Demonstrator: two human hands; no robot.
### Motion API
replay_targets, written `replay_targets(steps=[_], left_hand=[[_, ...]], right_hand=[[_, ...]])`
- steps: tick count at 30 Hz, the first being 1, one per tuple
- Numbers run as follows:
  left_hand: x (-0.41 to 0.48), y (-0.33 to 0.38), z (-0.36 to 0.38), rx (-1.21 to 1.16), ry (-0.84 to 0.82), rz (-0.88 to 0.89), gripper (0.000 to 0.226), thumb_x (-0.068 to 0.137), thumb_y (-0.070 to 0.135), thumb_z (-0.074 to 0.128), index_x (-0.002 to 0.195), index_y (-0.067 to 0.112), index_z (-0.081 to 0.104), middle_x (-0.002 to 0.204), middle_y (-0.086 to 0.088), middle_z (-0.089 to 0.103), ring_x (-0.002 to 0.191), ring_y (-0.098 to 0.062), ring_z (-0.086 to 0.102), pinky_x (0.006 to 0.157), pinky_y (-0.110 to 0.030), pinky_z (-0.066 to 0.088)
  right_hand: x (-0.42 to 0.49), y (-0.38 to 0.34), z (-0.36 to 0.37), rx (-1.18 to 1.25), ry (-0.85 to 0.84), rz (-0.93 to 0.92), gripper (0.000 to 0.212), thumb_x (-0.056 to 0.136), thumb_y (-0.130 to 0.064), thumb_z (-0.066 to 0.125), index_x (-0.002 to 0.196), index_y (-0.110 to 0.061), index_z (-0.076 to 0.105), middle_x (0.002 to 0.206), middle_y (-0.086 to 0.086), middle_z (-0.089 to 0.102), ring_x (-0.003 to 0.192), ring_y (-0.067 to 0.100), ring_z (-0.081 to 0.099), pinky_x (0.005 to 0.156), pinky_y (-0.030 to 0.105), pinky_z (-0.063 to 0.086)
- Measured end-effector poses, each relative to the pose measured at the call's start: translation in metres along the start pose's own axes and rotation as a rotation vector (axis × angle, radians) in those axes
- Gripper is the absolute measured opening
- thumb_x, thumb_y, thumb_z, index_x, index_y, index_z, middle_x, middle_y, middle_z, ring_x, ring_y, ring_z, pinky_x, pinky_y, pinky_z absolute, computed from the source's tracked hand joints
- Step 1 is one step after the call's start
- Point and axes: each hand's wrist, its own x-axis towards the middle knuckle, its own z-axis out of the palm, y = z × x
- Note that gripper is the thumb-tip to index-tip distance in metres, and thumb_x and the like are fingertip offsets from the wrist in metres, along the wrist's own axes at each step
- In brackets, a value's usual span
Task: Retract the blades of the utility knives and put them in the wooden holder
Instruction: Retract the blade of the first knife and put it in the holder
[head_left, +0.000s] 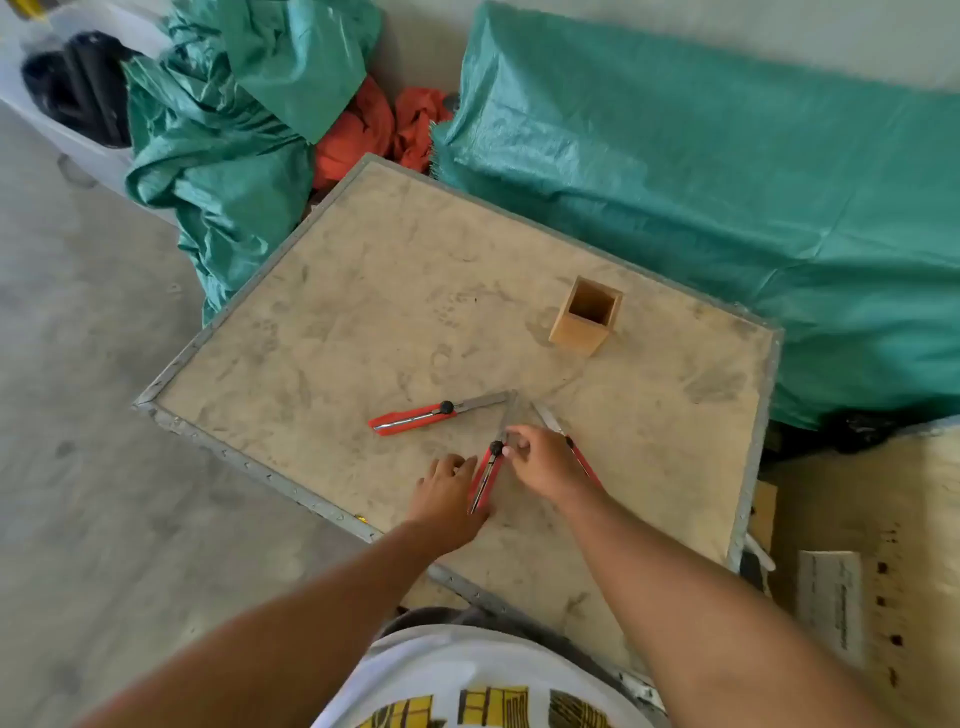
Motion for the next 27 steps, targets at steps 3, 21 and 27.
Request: replay_targets(steps=[3, 21, 27], left_hand=[[-0.010, 0.004, 0.016, -0.037, -0.034, -0.063, 0.083, 0.084, 0.054, 0.065, 0.152, 0.024, 0.026, 0.146, -0.003, 0.038, 0.129, -0.025, 0.043, 0.105, -0.039, 0.045], [-0.011, -0.018, -0.004, -0.229, -0.082, 0.079, 0.063, 0.088, 0.029, 0.071, 0.146, 0.027, 0.045, 0.128, 0.000, 0.053, 0.104, -0.014, 0.057, 0.088, -0.024, 0.051], [-0.006, -0.015, -0.069, -0.481, -0.105, 0.165, 0.067, 0.081, 0.024, 0.079, 0.141, 0.032, 0.050, 0.109, 0.009, 0.067, 0.084, -0.006, 0.062, 0.077, -0.019, 0.051]], right_hand=[[-0.002, 0.003, 0.010, 0.020, -0.008, 0.026, 0.046, 0.096, -0.032, 0.066, 0.140, -0.018, 0.060, 0.125, 0.010, 0.070, 0.115, 0.027, 0.067, 0.099, 0.039, 0.055], [-0.012, -0.008, 0.027, 0.568, 0.208, 0.253, 0.012, 0.093, -0.020, 0.073, 0.103, -0.019, 0.068, 0.104, 0.003, 0.074, 0.093, 0.021, 0.075, 0.080, 0.047, 0.065], [-0.023, -0.037, -0.025, 0.825, 0.274, 0.211, 0.020, 0.094, -0.013, 0.072, 0.113, -0.014, 0.066, 0.103, 0.011, 0.076, 0.078, 0.021, 0.080, 0.068, 0.040, 0.067]])
